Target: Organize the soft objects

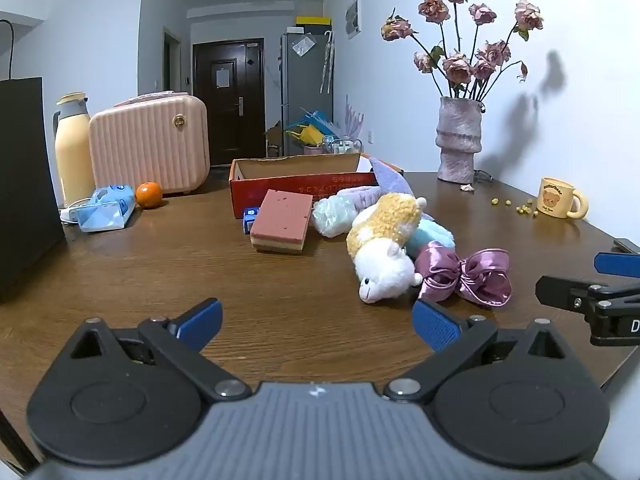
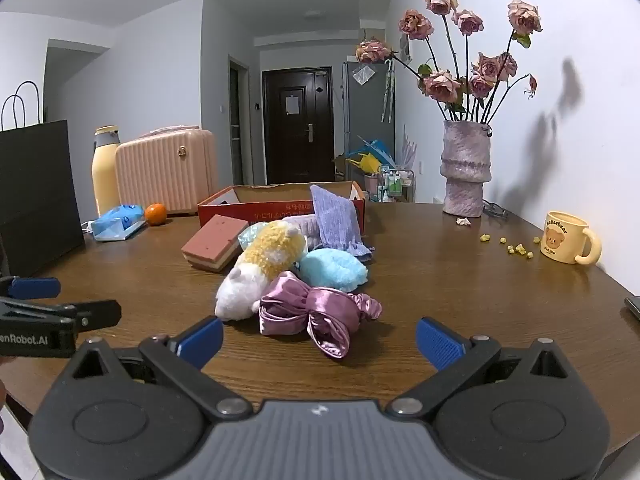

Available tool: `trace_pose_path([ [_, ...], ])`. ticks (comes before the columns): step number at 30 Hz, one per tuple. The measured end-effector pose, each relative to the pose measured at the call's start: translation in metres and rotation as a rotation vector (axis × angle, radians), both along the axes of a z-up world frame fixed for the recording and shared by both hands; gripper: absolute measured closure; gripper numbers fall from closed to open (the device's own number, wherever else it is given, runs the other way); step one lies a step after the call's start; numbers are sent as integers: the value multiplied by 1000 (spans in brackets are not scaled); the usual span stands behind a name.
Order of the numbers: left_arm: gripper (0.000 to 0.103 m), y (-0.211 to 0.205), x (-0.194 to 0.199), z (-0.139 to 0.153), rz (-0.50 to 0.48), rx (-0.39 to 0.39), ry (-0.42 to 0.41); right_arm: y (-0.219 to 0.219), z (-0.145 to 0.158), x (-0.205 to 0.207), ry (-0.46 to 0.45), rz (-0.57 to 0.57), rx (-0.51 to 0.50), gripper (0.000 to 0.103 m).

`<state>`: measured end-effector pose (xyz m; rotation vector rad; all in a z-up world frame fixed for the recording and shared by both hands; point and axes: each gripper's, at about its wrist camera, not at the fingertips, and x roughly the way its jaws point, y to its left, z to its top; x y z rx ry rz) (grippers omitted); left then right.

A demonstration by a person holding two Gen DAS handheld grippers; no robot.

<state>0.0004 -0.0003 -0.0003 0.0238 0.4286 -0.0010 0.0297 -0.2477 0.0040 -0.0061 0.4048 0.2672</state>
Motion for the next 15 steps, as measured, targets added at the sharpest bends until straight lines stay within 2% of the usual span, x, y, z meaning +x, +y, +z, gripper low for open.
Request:
trace_pose_path([
  [15,0,-8,-1,11,7,-2,0,1,2,-3,10,10,-5,0],
])
